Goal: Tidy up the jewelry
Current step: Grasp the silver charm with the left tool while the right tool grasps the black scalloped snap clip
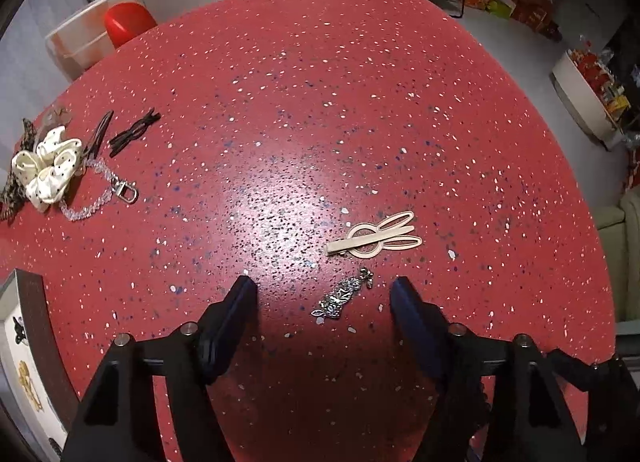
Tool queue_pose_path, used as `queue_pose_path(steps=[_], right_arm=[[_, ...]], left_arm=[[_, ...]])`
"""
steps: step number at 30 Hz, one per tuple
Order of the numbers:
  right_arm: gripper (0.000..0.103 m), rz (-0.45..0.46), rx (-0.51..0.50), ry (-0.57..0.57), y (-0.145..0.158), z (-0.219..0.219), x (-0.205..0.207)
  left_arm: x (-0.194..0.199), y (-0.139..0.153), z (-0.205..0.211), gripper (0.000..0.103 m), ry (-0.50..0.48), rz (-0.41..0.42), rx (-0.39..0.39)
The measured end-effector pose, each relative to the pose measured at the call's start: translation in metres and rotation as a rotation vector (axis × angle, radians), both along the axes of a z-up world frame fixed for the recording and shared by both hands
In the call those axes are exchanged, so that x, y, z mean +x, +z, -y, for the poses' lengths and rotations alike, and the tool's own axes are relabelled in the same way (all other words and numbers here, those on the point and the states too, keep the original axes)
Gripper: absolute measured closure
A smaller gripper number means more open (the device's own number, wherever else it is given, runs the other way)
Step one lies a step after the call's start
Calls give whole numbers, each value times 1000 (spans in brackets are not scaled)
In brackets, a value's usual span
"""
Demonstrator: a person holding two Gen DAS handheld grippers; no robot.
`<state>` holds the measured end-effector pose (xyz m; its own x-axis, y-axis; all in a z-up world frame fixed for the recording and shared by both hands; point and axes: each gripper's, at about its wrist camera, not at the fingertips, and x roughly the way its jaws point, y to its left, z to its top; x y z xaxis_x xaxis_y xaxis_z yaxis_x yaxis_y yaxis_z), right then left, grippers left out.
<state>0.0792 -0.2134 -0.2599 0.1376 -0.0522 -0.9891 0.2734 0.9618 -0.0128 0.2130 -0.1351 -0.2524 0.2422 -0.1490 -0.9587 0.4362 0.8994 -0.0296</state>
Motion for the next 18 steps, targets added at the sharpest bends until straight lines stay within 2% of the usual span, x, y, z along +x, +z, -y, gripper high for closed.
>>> queue_pose_path(steps=[3,6,8,9,10,11,18], right_arm=[[0,1,0,0,0,1,1],[0,0,0,0,0,1,1],[0,0,0,0,0,1,1],[0,0,0,0,0,1,1],[0,0,0,0,0,1,1],[0,0,0,0,0,1,1],[0,-4,-6,7,1,4,1]], left_arm=[[-1,1,6,44,-10,12,7],[-2,3,12,62,-19,20,-1],[-1,4,14,68,-24,16,-9],[-2,5,16,78,-27,18,-11],[-2,5,17,79,-30,20,-12],[-2,6,17,92,-34,16,-22],[-22,11,-7,92,23,3,-58]])
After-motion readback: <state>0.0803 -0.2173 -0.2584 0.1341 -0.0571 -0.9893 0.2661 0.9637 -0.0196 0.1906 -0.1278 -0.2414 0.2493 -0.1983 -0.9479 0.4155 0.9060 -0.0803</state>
